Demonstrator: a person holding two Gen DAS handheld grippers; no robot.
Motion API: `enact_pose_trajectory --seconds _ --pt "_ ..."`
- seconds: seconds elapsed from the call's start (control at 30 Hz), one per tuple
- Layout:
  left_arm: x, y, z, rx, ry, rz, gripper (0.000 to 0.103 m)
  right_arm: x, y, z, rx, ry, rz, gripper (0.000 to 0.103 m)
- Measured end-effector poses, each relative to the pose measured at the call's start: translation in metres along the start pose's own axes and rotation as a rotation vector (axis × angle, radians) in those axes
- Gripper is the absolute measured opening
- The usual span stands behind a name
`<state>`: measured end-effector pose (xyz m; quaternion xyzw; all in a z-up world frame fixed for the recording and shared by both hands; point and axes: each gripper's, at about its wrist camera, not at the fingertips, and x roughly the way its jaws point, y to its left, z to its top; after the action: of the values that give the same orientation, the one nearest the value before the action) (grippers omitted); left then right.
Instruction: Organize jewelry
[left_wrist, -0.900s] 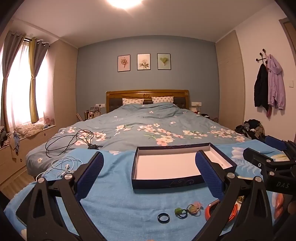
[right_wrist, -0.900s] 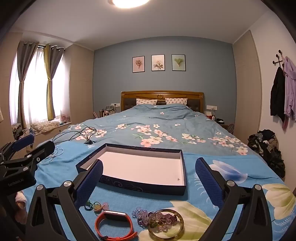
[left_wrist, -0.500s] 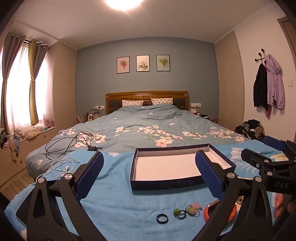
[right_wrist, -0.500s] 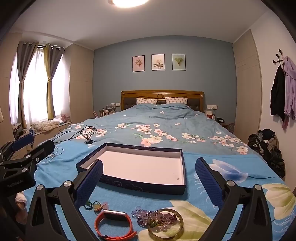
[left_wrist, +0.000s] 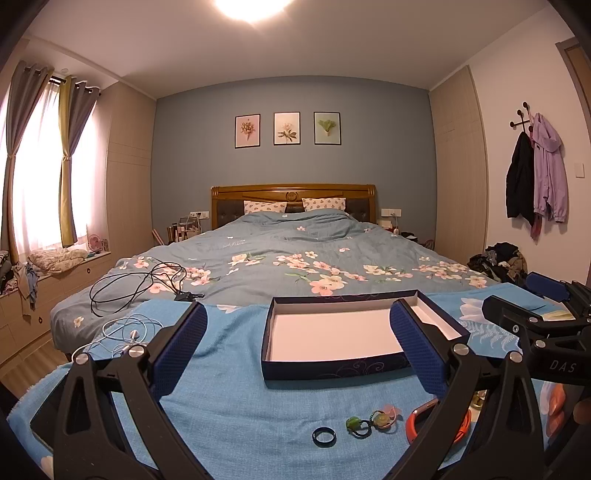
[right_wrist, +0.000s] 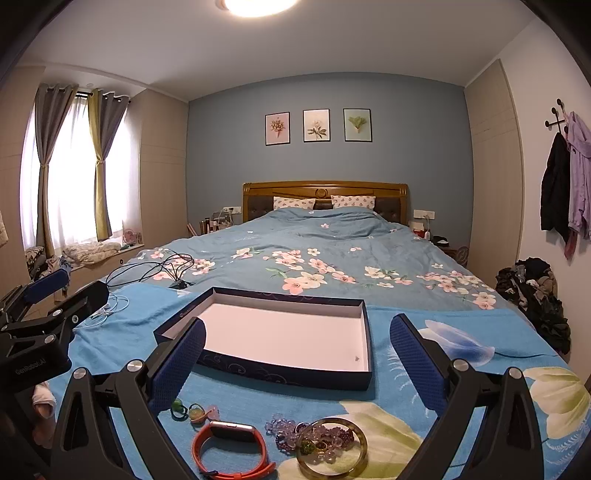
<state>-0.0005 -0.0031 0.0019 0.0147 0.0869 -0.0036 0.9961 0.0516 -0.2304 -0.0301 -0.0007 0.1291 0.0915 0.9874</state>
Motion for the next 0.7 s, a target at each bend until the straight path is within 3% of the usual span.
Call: enact_pose_trajectory --seconds 0.7 --pt "-0.0032 0.0049 -0.0008 -0.013 -0.005 0.003 0.097 0.0001 0.0004 0.0010 0.013 -0.002 0.014 0.096"
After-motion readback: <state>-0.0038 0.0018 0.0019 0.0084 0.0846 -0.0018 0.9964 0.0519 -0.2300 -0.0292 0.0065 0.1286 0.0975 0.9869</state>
